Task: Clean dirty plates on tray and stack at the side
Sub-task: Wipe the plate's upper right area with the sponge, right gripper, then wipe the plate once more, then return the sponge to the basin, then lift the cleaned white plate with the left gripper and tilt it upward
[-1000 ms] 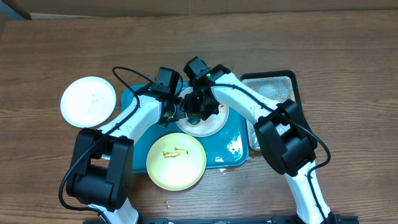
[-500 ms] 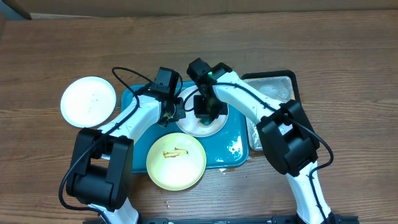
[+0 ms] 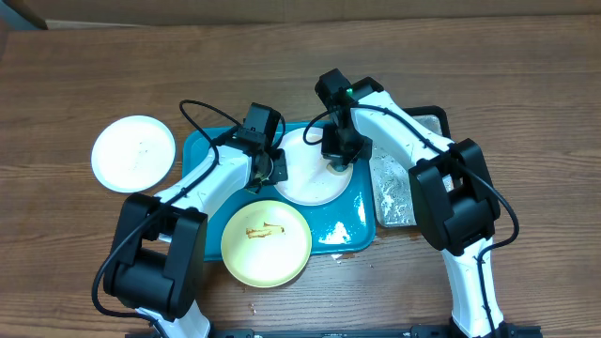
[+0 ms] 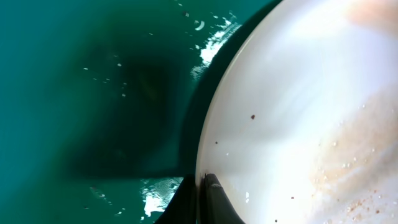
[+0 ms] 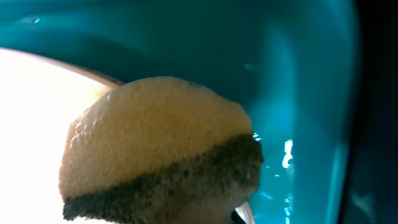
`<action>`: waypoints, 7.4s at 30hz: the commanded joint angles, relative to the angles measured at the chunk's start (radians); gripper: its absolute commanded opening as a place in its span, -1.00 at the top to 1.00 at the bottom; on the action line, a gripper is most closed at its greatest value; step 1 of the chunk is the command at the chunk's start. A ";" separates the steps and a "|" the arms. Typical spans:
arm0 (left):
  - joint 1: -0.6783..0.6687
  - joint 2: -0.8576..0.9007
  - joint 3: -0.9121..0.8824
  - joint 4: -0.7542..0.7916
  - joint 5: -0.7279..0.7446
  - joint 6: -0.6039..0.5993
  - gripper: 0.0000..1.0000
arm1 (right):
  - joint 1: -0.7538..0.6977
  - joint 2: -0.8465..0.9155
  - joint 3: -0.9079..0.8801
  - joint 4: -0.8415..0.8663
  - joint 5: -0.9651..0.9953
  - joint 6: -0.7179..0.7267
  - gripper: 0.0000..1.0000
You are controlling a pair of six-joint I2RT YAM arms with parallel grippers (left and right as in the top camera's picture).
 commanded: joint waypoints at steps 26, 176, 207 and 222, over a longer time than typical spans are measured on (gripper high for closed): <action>-0.018 0.007 -0.014 -0.055 -0.034 0.017 0.92 | -0.033 0.037 -0.019 0.280 -0.010 0.118 0.92; -0.005 0.007 -0.013 -0.011 -0.082 -0.014 0.92 | -0.039 0.037 0.304 -0.323 0.335 -0.147 0.92; 0.039 -0.169 0.372 -0.523 -0.396 0.042 0.91 | -0.130 0.037 0.299 -0.300 0.225 -0.122 0.92; 0.034 -0.169 0.458 -0.730 -0.766 -0.031 0.91 | -0.130 0.037 0.298 -0.293 0.206 -0.122 0.92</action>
